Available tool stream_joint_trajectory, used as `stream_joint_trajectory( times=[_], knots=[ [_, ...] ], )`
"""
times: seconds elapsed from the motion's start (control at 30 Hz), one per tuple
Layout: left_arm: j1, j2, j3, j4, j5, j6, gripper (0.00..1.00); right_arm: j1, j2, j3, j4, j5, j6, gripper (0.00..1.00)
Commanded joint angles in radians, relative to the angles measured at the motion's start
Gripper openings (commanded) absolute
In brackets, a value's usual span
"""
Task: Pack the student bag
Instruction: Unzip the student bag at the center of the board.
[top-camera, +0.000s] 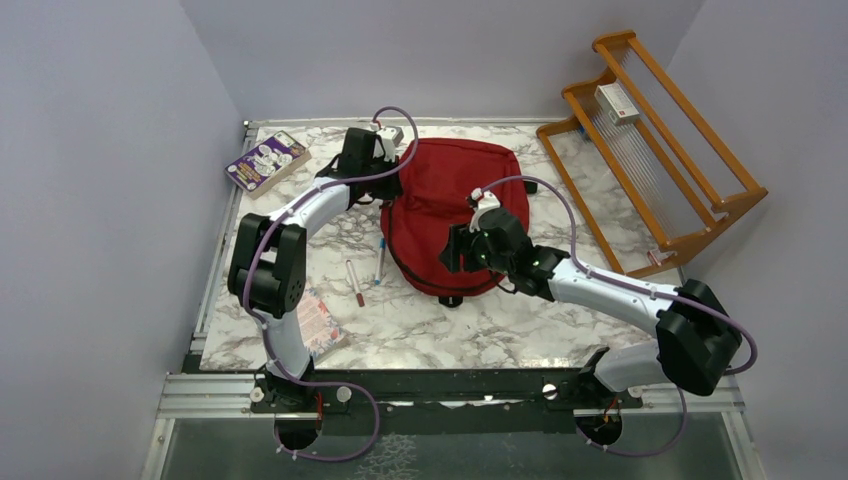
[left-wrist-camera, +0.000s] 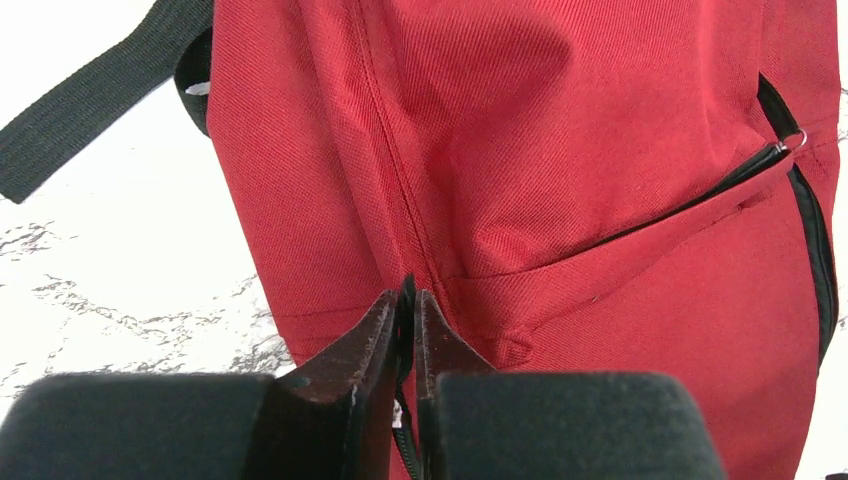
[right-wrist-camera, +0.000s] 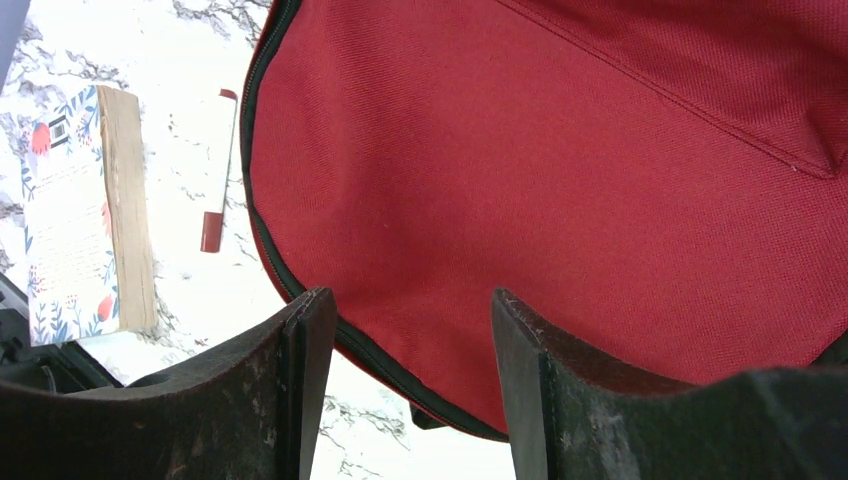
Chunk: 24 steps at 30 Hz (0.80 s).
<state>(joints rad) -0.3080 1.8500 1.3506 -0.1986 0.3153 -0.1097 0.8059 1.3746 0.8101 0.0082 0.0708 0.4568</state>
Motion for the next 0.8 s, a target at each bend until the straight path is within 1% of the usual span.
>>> stream_joint_trajectory(
  times=[0.0,0.07,0.1,0.17,0.27,0.37,0.47,0.6,0.67,0.77],
  knots=[
    [0.001,-0.013,0.011,0.031,-0.02,-0.034,0.13,0.001,-0.035,-0.014,-0.006,0.034,0.011,0.63],
    [0.001,-0.009,0.014,0.031,-0.016,-0.036,0.14,0.001,-0.039,-0.016,-0.007,0.035,0.012,0.63],
    [0.002,-0.008,0.015,0.031,-0.014,-0.036,0.16,0.001,-0.041,-0.017,-0.006,0.036,0.013,0.63],
    [0.001,-0.01,0.016,0.024,-0.018,-0.041,0.25,0.001,-0.041,-0.019,-0.007,0.037,0.013,0.64],
    [0.001,-0.03,0.008,0.021,-0.044,-0.056,0.3,0.0,-0.044,-0.019,-0.007,0.041,0.013,0.64],
    [0.012,-0.078,-0.02,0.028,-0.106,-0.102,0.36,0.0,-0.046,-0.019,-0.007,0.041,0.013,0.64],
    [0.056,-0.152,-0.087,0.043,-0.179,-0.259,0.38,0.0,-0.045,-0.02,-0.007,0.037,0.013,0.64],
    [0.131,-0.289,-0.258,0.106,-0.234,-0.491,0.4,0.0,-0.045,-0.023,-0.006,0.036,0.011,0.64],
    [0.143,-0.348,-0.346,0.14,-0.25,-0.6,0.39,0.0,-0.045,-0.025,-0.007,0.036,0.011,0.64],
    [0.145,-0.385,-0.414,0.149,-0.249,-0.77,0.39,0.001,-0.046,-0.024,-0.007,0.031,0.011,0.65]
  ],
)
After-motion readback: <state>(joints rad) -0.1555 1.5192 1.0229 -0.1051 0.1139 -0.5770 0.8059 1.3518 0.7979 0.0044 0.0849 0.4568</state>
